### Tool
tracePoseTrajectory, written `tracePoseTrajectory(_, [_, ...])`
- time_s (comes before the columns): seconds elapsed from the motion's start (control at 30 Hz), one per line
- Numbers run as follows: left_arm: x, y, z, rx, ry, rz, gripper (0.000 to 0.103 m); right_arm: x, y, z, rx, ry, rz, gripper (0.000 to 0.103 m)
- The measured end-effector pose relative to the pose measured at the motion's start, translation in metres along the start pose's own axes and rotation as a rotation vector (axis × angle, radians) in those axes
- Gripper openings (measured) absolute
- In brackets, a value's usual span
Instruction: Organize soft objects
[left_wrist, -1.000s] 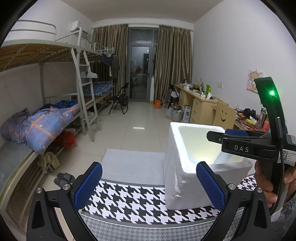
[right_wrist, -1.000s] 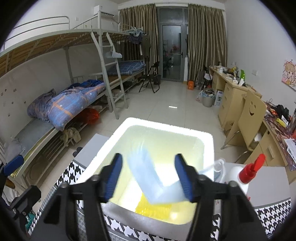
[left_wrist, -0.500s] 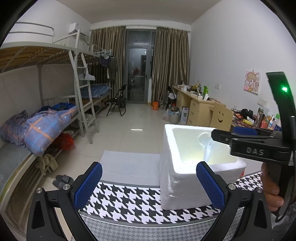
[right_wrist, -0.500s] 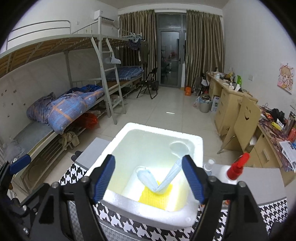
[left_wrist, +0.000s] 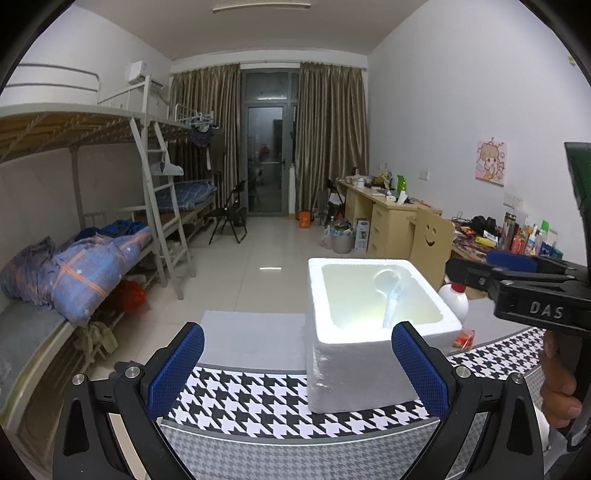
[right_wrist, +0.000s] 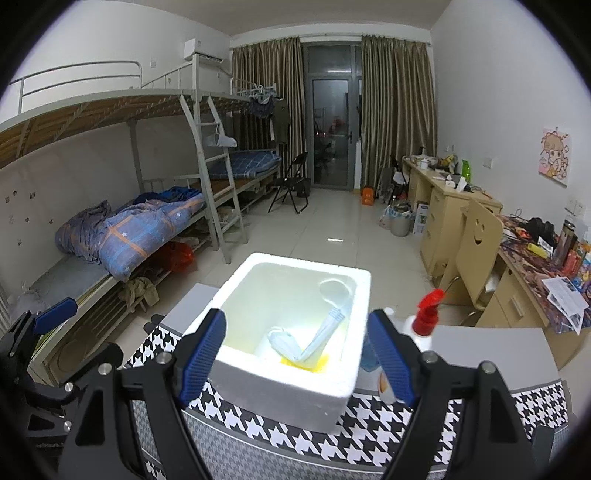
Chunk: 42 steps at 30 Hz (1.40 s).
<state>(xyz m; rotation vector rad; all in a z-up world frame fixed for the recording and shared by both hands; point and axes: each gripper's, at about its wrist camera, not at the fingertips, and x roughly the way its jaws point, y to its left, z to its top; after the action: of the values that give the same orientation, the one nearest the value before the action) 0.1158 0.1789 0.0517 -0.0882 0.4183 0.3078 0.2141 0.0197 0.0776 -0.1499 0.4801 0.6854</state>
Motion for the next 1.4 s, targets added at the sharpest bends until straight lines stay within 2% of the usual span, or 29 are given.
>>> tracePoseTrajectory(0.07, [-0.003,-0.003,-0.002,0.002,0.002,0.002,0.102,-0.009,-0.001,-0.005,0.000,-0.022,-0.008,0.090])
tracePoseTrajectory(0.13, [-0.006,-0.003,-0.004,-0.004,0.004,0.003,0.102,-0.016,-0.002,-0.007,0.006,-0.033,-0.017,0.092])
tracePoseTrajectory(0.6, [-0.044,-0.018,-0.011,0.011,-0.031,-0.018,0.102,-0.058,-0.008,-0.025,0.030,-0.063,-0.016,0.092])
tracePoseTrajectory(0.97, [-0.068,-0.041,-0.017,0.035,-0.057,-0.072,0.102,-0.095,-0.013,-0.049,0.023,-0.096,-0.019,0.093])
tracePoseTrajectory(1.4, [-0.082,-0.063,-0.034,0.039,-0.060,-0.139,0.102,-0.118,-0.027,-0.075,0.050,-0.099,-0.051,0.094])
